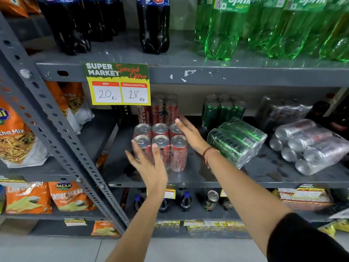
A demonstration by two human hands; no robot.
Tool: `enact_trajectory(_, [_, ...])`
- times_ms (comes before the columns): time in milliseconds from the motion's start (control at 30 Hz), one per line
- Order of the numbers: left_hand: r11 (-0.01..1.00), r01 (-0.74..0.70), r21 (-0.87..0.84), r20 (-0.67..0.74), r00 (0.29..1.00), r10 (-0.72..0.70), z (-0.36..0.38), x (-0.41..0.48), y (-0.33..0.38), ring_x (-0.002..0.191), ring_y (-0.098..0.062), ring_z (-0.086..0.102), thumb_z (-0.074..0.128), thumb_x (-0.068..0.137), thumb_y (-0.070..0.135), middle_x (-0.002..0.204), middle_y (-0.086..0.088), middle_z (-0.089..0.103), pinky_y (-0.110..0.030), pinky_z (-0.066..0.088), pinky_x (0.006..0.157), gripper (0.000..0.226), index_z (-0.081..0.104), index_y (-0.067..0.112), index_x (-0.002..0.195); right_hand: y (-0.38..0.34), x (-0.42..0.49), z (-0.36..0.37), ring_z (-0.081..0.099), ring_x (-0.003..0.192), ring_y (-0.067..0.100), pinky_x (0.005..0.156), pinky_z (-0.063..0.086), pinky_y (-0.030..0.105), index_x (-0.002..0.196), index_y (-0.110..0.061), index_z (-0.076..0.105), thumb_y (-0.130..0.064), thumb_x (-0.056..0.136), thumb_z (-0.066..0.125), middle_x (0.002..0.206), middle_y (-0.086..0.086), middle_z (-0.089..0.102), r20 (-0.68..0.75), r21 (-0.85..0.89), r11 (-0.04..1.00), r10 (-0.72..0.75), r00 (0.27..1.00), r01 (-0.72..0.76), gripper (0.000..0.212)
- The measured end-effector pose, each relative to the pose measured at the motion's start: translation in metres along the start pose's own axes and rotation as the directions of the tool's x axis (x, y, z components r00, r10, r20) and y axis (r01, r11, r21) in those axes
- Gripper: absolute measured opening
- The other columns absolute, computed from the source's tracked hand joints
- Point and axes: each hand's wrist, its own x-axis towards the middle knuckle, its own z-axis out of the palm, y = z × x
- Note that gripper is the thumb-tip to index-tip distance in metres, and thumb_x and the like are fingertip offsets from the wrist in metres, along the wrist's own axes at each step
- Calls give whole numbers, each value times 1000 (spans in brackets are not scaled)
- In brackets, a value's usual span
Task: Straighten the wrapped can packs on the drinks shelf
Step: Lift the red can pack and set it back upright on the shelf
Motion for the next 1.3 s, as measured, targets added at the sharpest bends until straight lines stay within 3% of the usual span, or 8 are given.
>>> enact_trajectory(133, [987,101,123,36,994,-106,24,19,1,145,-39,-9,47,78,69,158,-13,-18,-58,10,115,87,8,38,149,5,7,3,46,127,22,109,33,39,127,-24,54,-55,88,50,137,7,49,39,-65,995,73,997,-70,50])
enact_trajectory(300, [988,-32,150,238,971,-5,6,72,-12,145,-35,12,65,78,53,159,-13,-1,-50,21,115,90,13,33,149,36,-21,23,50,120,16,110,36,41,117,-33,62,-69,78,48,116,-4,53,-269,43,996,-62,961,76,54])
enact_trajectory(567, [959,-118,257,789,599,-137,-7,165,12,131,-19,43,68,74,42,146,-4,43,-41,36,110,77,36,31,143,30,-101,109,31,126,10,100,26,23,136,-34,43,-81,78,22,129,-3,34,-430,-92,985,-169,887,143,77])
enact_trajectory(667, [948,-137,287,672,734,-97,-11,161,19,126,-23,49,62,87,34,138,-10,52,-38,39,107,56,44,21,139,27,-90,94,38,123,12,98,29,23,134,-34,44,-78,80,25,123,-5,37,-447,-30,985,-164,879,168,72])
enact_trajectory(767, [984,-101,144,181,981,74,-18,109,13,130,-26,45,55,92,38,140,-11,50,-35,33,108,50,46,16,136,21,-56,58,38,130,21,110,30,36,134,-29,46,-67,85,35,129,2,39,-474,-11,990,-126,871,137,63])
enact_trajectory(867, [996,-54,-73,-131,990,44,-15,24,12,143,-22,20,57,84,51,157,-9,16,-29,20,108,76,26,21,147,9,-10,25,33,134,26,115,21,35,138,-21,45,-52,90,48,137,13,38,-334,-115,991,-102,937,67,57])
enact_trajectory(1067, [993,101,52,55,993,-104,25,-9,-8,146,-33,-13,77,62,56,156,-8,-26,-59,13,115,126,-13,35,147,-7,32,13,36,137,22,114,22,33,135,-28,51,-63,83,52,149,3,39,124,-270,962,3,992,31,62])
enact_trajectory(1300, [983,-10,181,258,965,-37,-26,61,-18,141,-35,28,91,50,30,156,-17,20,-51,26,113,136,-3,36,149,12,14,12,42,129,29,106,24,23,135,-23,50,-49,82,64,137,11,38,-38,-330,944,-30,999,16,60])
